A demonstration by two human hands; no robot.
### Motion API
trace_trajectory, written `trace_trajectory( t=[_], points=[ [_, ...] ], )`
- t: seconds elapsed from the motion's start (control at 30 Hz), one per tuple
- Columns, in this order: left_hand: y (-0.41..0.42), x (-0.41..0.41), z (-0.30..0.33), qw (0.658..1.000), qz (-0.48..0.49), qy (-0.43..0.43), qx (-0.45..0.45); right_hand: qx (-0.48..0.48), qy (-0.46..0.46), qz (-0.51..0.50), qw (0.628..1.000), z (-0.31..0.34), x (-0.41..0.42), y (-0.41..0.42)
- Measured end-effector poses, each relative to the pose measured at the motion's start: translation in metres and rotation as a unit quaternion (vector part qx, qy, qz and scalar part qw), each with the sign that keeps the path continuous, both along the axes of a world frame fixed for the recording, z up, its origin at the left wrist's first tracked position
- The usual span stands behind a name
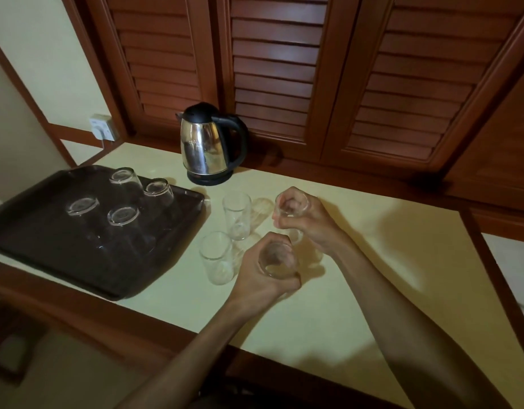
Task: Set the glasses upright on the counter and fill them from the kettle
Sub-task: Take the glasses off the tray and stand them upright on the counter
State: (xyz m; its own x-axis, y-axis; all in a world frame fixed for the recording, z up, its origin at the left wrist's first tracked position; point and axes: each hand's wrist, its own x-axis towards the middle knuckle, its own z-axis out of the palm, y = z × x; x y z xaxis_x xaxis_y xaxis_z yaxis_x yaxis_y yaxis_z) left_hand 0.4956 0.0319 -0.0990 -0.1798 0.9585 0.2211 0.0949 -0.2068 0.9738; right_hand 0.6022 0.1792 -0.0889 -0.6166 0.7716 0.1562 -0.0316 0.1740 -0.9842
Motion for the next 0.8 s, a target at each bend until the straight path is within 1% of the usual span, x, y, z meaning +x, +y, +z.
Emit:
trace_trajectory(
  t=[0.33, 0.6, 0.8],
  points=[
    [0.002, -0.003, -0.019, 1.0, 0.016, 0.008, -0.011, -0.006, 0.003, -0.027, 1.0, -0.023, -0.01, 0.001],
    [0.005, -0.008, -0.022, 0.999, -0.002, 0.004, -0.034, -0.032, 0.011, -0.042, 0.999, -0.034, -0.015, 0.001],
    [0.005, -0.015, -0.021, 0.998, -0.028, 0.018, -0.052, -0.067, 0.025, -0.057, 0.996, -0.041, -0.013, 0.001]
  ],
)
